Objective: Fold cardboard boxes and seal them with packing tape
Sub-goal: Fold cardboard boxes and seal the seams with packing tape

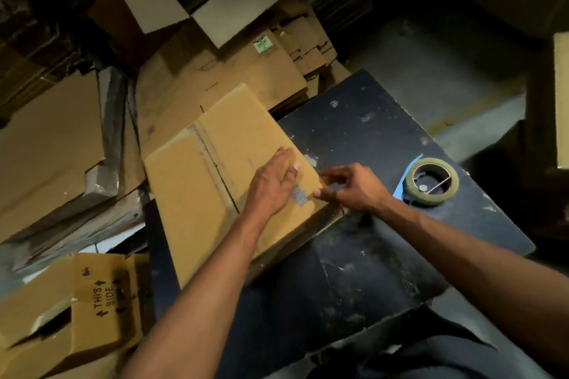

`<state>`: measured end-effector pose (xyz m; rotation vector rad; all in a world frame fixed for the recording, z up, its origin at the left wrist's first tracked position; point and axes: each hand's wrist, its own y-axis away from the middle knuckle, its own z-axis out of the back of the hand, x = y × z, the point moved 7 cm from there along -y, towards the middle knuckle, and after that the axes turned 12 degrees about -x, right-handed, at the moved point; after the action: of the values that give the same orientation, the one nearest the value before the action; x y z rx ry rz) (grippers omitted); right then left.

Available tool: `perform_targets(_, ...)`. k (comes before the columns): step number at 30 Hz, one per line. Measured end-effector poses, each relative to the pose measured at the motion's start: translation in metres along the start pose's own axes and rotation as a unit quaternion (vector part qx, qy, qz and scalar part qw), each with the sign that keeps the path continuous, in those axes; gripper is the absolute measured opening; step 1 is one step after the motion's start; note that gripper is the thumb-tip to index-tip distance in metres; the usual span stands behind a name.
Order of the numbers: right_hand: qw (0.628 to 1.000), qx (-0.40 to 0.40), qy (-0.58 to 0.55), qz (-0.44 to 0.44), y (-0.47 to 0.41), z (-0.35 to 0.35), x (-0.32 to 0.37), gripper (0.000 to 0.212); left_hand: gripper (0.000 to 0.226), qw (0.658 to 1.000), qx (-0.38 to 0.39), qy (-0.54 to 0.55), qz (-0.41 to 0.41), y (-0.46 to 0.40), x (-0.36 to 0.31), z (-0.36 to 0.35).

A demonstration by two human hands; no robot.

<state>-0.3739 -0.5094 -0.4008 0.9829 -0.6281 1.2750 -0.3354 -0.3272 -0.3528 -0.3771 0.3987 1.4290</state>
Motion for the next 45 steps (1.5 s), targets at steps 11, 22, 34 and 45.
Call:
perform_targets(11, 0.912, -0.410, 0.007, 0.017, -0.032, 0.040, 0.101, 0.035, 0.043, 0.991, 0.049, -0.013, -0.124, 0.116, 0.173, 0.119)
perform_targets(22, 0.973, -0.211, -0.086, -0.027, 0.155, -0.212, -0.035, 0.045, 0.083, 0.920, 0.017, -0.057, -0.388, 0.116, 0.167, 0.071)
perform_targets(34, 0.922, -0.246, -0.296, -0.034, 0.105, -0.263, -0.009, 0.046, 0.084, 0.945, 0.053, -0.022, -0.322, 0.112, 0.157, 0.074)
perform_targets(45, 0.840, -0.193, -0.497, -0.102, 0.087, -0.281, -0.016, 0.047, 0.080, 0.946, -0.056, -0.082, -0.310, 0.134, 0.158, 0.059)
